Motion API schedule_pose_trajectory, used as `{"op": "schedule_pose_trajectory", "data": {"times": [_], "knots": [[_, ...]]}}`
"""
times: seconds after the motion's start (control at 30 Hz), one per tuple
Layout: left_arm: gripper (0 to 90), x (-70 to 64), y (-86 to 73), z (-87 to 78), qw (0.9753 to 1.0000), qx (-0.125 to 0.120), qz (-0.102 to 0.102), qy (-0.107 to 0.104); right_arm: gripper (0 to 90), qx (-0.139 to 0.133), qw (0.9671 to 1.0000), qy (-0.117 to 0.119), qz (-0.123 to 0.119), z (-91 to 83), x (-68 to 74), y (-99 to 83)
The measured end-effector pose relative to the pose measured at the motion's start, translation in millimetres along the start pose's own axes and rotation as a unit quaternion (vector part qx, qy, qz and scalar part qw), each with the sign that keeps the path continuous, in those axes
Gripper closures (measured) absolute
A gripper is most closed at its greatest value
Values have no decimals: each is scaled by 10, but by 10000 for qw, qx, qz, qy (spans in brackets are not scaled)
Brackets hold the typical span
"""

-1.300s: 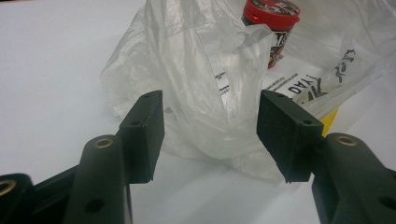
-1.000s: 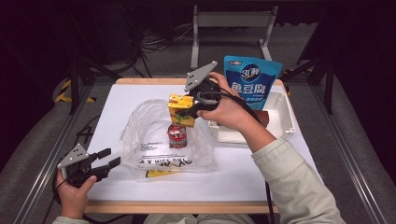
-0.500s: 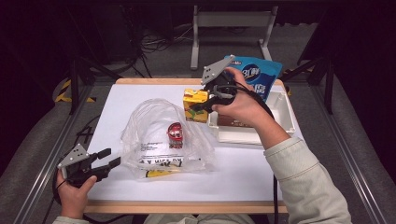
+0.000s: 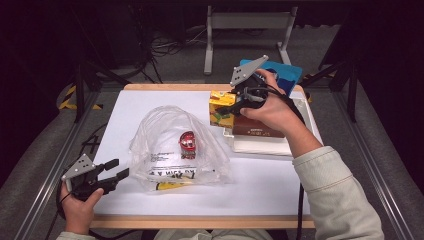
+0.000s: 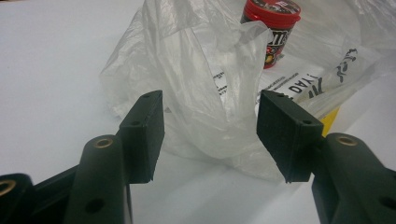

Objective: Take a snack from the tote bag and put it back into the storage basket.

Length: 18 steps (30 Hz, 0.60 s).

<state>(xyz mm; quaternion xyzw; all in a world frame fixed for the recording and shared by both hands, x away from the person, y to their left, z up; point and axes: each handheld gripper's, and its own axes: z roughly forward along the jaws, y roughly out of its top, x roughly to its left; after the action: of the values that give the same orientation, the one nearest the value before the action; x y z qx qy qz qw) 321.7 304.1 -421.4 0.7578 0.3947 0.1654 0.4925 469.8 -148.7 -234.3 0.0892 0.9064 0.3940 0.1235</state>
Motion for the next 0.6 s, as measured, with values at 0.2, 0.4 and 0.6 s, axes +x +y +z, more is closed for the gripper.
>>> {"op": "schedule_pose_trajectory", "data": {"times": [0.2, 0.4, 0.6], "knots": [[424, 0, -1, 0, 10000, -9, -6, 11, 546, 55, 9999, -129, 45, -61, -77, -89], [424, -1, 1, 0, 10000, 10, 3, 5, 546, 196, 9995, -204, 144, -125, -163, -208], [424, 0, 1, 2, 10000, 15, 12, 5, 546, 223, 9992, -251, 216, -159, -226, -300]]}}
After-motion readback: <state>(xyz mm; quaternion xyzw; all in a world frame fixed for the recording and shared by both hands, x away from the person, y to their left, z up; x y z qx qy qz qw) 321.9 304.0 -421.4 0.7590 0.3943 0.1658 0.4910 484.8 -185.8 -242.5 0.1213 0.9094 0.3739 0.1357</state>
